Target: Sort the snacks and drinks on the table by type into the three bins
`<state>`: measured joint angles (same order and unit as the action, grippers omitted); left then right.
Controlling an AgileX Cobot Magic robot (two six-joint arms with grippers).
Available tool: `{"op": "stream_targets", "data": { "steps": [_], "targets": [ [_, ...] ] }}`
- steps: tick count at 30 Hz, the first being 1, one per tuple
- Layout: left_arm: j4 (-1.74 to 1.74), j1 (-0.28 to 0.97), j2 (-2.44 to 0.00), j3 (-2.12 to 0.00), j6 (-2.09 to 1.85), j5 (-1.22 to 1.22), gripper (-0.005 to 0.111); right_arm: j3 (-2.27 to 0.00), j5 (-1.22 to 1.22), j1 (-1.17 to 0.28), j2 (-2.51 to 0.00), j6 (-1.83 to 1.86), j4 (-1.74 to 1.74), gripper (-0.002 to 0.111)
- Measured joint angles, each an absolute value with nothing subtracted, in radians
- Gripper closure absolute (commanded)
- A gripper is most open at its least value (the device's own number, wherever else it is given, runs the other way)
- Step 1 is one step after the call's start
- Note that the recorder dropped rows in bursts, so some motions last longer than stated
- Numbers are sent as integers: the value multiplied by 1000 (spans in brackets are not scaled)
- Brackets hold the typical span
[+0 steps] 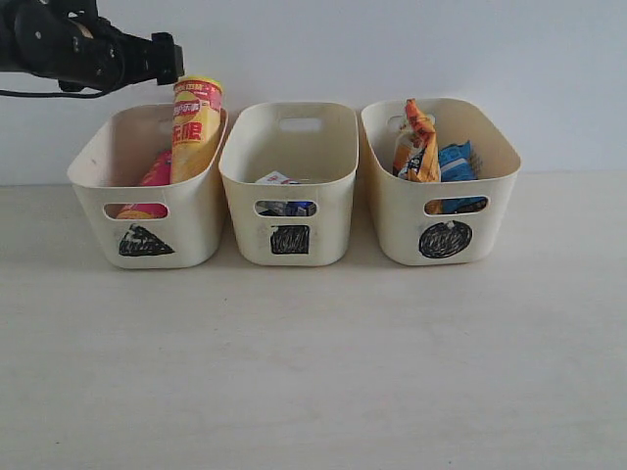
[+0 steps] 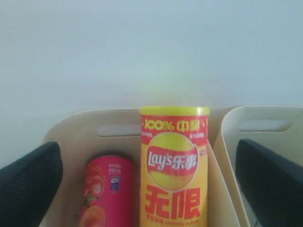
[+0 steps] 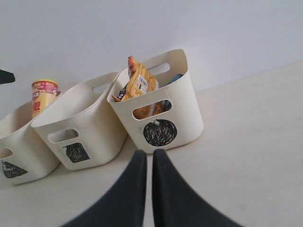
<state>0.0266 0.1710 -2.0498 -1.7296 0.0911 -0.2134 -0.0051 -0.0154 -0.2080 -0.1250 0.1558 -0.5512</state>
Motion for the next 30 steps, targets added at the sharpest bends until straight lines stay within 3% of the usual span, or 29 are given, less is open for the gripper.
{"op": "stream_targets", "data": {
  "steps": [3, 8, 30],
  "targets": [
    [27, 171, -2043, -1763, 93, -273, 39, -5, -15, -208, -125, 156, -551, 107],
    [27, 171, -2002, -1772, 102, -369, 103, -5, -17, -208, -125, 156, -551, 107],
    [128, 171, -1662, -1771, 125, -649, 102, -5, -14, -208, -125, 245, -532, 107]
  ]
}}
